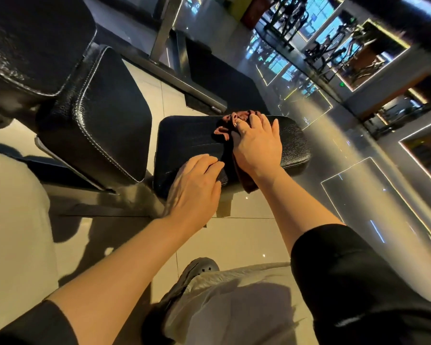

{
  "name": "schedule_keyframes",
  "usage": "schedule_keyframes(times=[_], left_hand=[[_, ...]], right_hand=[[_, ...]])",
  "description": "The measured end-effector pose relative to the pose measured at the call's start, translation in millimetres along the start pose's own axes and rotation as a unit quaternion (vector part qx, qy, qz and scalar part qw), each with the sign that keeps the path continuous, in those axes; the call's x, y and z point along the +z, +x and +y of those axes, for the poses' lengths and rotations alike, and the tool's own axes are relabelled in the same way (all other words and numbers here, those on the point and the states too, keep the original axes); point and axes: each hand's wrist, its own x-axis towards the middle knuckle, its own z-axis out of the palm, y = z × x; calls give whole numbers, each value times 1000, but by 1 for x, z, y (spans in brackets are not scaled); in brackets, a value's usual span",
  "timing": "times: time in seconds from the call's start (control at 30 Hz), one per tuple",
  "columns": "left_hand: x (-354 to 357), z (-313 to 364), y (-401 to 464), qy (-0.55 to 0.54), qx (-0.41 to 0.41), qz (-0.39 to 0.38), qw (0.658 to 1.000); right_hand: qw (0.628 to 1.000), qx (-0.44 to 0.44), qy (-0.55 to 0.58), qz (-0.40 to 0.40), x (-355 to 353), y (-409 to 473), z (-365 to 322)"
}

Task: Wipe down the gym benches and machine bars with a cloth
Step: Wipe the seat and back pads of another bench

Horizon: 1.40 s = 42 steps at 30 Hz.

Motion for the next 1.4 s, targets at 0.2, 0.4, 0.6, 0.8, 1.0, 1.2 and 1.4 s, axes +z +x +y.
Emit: schedule_keyframes(times=[0.2, 0.4, 0.6, 0.8, 1.0, 1.2, 1.4], left_hand=[[13, 17, 14, 15, 69, -14, 997], [18, 16, 17, -2, 58, -8, 998], [27, 15, 18, -6, 53, 4, 999], [28, 13, 15, -17, 55, 18, 998], [21, 3, 4, -36, 1, 38, 999], [14, -2, 1, -29, -22, 57, 998], [12, -13, -10, -34, -55, 65, 996]], right_hand=[[997, 69, 11, 20, -12, -8, 59], [988, 108, 88, 64, -20, -48, 76], [992, 88, 59, 63, -18, -28, 78], [993, 109, 38, -14, -17, 27, 81], [998, 59, 26, 20, -15, 14, 67], [995, -55, 22, 79, -14, -28, 21], [998, -59, 28, 16, -8, 10, 36]])
